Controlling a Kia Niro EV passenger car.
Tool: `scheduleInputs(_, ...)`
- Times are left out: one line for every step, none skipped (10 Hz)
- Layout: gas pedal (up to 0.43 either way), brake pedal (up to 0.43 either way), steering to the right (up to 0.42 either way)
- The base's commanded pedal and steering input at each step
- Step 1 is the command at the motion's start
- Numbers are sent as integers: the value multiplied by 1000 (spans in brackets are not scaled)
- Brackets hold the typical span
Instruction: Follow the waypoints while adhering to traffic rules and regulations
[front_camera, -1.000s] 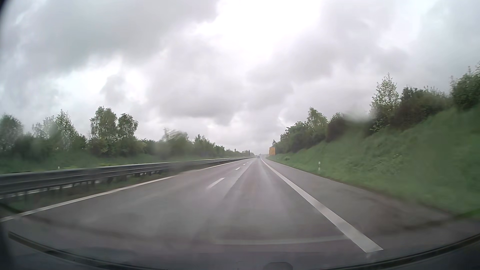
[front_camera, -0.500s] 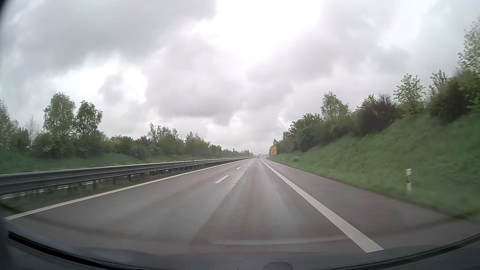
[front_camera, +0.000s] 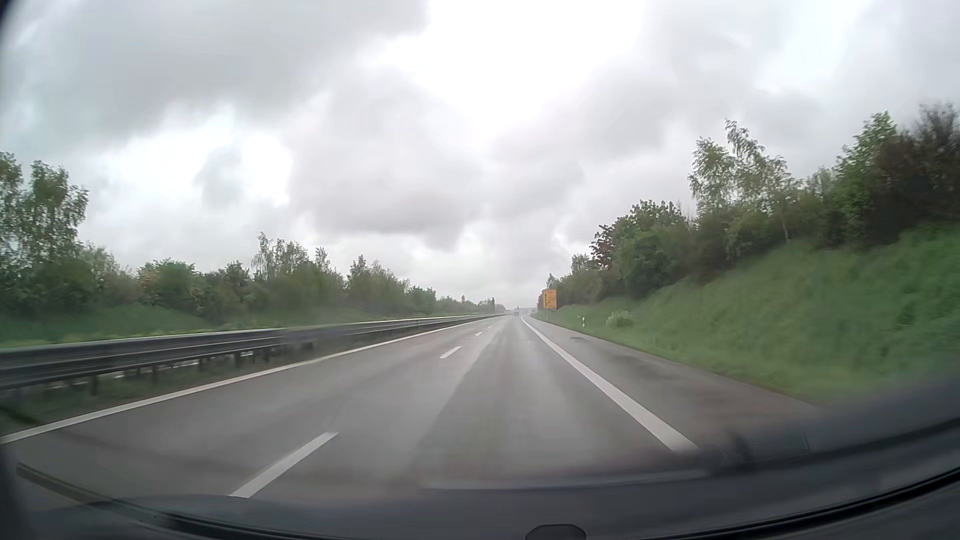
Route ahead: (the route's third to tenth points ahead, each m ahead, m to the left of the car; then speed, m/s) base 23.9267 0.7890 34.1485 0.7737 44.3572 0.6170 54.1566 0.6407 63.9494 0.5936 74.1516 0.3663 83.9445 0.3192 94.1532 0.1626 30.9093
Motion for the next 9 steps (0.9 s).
scheduleInputs(299,0,0)
scheduleInputs(299,0,0)
scheduleInputs(299,0,0)
scheduleInputs(299,0,0)
scheduleInputs(299,0,0)
scheduleInputs(299,0,0)
scheduleInputs(299,0,0)
scheduleInputs(299,0,0)
scheduleInputs(299,0,0)
